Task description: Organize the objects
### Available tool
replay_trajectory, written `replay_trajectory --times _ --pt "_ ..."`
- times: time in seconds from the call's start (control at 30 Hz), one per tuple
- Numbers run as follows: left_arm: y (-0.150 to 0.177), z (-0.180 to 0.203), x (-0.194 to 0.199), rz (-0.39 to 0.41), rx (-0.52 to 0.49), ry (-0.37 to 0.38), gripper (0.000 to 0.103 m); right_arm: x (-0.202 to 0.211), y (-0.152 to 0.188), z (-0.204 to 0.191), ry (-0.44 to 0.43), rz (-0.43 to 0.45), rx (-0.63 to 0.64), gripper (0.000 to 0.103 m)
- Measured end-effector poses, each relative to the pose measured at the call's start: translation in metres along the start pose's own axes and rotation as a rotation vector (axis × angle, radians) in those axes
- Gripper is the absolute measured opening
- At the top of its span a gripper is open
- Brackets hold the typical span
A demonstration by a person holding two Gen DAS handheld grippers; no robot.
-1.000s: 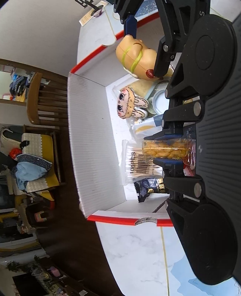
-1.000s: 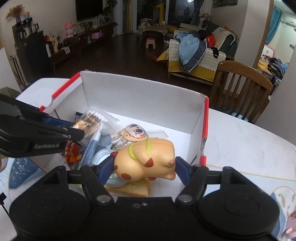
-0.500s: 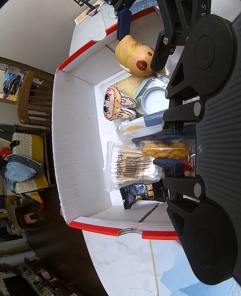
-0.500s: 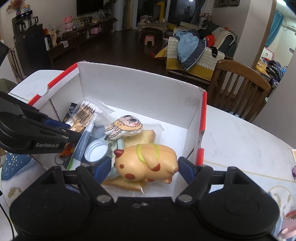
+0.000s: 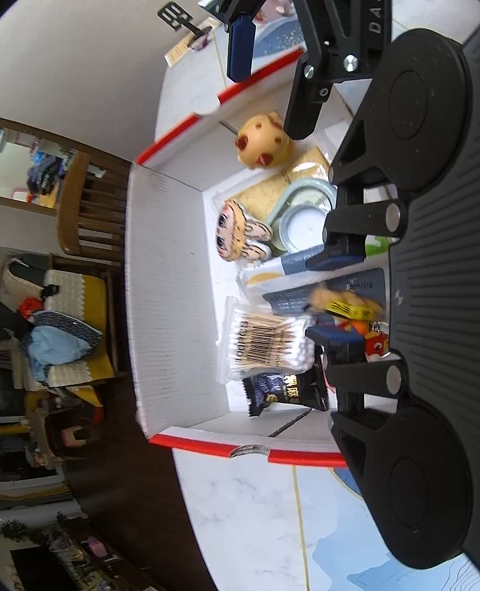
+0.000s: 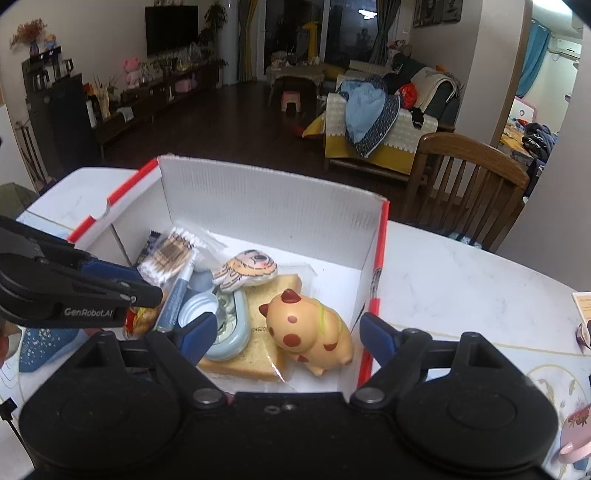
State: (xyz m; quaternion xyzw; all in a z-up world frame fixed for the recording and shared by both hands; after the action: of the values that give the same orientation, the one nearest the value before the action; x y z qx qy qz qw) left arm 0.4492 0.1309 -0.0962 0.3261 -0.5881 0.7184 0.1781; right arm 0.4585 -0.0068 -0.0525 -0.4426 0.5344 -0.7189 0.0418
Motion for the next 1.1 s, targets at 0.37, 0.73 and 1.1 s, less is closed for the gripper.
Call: replay_trajectory --times 0.37,0.73,1.1 --pt "-0.009 0.001 0.048 0.109 0.015 0.013 0.063 0.036 -0.011 -0.002 -0.022 0.079 -0.029 0.089" --pt "-0.006 0.001 0.096 0.198 0.016 0.021 0.069 0.080 -0.020 -0.011 -0.060 0.180 -0.056 0.099" --pt "-0.001 0.003 0.137 0.276 0.039 0.018 0.089 0.123 -0.018 -0.023 -0.098 0.255 -0.065 0.103"
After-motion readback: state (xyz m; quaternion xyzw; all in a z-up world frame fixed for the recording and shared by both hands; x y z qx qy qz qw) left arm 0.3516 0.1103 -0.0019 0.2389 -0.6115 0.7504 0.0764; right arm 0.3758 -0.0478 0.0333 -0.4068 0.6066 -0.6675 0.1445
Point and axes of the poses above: each gripper's, at about its wrist camera, not at the fingertips, and x roughly against the way its jaws point, z to its right, y to its underside, the point moved 8 cm from there along -x, roughly the way its jaws point, and after that the axes turned 11 degrees about z, right-handed, at the moved point
